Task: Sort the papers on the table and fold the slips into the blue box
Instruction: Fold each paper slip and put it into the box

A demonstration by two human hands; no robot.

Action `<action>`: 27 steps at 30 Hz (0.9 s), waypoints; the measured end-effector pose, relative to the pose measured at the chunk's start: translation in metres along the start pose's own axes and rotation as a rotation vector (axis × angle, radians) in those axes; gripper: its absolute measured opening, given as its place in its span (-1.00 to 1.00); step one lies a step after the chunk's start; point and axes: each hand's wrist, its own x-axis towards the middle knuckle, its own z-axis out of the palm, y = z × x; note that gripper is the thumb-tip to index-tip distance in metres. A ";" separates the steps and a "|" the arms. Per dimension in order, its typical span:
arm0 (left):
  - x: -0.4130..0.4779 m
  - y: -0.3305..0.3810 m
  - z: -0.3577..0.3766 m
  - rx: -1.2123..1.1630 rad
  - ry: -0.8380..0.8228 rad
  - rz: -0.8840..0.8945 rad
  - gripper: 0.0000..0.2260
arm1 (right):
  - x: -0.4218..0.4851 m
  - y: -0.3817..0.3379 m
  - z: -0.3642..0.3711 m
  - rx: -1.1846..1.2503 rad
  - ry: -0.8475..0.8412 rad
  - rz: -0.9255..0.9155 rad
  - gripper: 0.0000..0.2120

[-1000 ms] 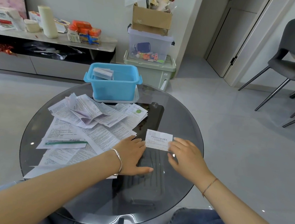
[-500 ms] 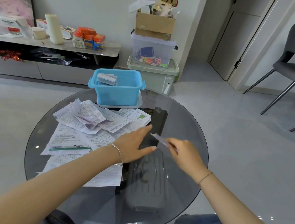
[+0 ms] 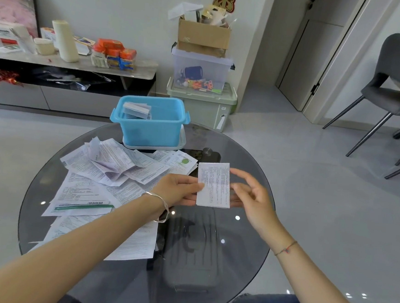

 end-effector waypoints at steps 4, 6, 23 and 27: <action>-0.002 0.002 -0.004 -0.003 -0.007 -0.036 -0.95 | 0.000 0.005 -0.008 -0.125 -0.086 -0.113 -0.50; -0.003 0.002 -0.005 0.002 -0.009 -0.045 -0.91 | 0.000 0.010 -0.012 -0.297 -0.064 -0.168 -0.46; -0.014 -0.053 -0.003 1.543 -0.310 0.567 -0.19 | -0.015 0.071 -0.019 -1.123 -0.283 -0.765 -0.83; -0.020 -0.051 -0.004 1.632 -0.326 0.546 -0.17 | -0.020 0.071 -0.019 -0.997 -0.248 -0.617 -0.68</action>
